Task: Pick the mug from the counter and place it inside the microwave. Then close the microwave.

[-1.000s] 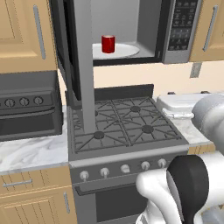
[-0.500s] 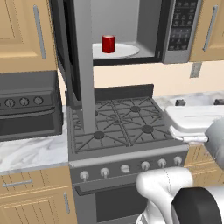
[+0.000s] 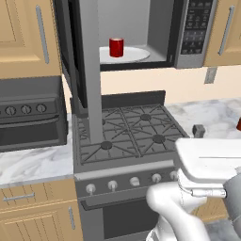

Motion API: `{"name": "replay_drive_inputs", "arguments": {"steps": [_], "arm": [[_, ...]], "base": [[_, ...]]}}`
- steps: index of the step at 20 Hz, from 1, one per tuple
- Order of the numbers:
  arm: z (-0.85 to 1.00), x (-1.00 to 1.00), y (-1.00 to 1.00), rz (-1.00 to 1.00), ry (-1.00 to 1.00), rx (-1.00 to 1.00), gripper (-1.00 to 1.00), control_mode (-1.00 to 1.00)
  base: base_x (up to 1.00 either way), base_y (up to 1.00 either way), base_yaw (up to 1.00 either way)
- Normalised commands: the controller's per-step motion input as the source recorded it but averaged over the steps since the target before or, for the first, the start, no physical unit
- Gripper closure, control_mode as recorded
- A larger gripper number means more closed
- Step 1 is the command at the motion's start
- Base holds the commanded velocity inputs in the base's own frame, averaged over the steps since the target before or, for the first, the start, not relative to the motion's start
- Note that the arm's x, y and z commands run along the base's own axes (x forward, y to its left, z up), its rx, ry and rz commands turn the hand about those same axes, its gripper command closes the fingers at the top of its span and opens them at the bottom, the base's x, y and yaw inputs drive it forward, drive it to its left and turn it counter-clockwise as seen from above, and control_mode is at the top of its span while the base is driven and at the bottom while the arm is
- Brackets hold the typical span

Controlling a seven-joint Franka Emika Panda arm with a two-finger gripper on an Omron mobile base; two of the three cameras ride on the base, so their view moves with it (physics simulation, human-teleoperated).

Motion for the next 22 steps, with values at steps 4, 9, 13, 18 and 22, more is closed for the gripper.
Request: {"name": "replay_drive_inputs", "arguments": {"steps": [4,9,13,18,22], "arm": [[0.0,-0.45,0.26,-0.08,-0.06,-0.04,-1.0,-1.0],[0.0,-0.22,0.37,-0.08,-0.02,-0.05,-1.0,-1.0],[0.0,-0.03,0.49,-0.12,0.0,-0.06,-1.0,-1.0],[0.0,0.08,0.61,-0.15,0.0,-0.07,-1.0,-1.0],[0.0,0.33,0.64,-0.13,0.0,-0.04,-1.0,-1.0]], "base": [[0.0,0.0,0.0],[0.0,0.0,0.0],[0.0,0.0,0.0],[0.0,0.0,0.0],[0.0,0.0,0.0]]}}
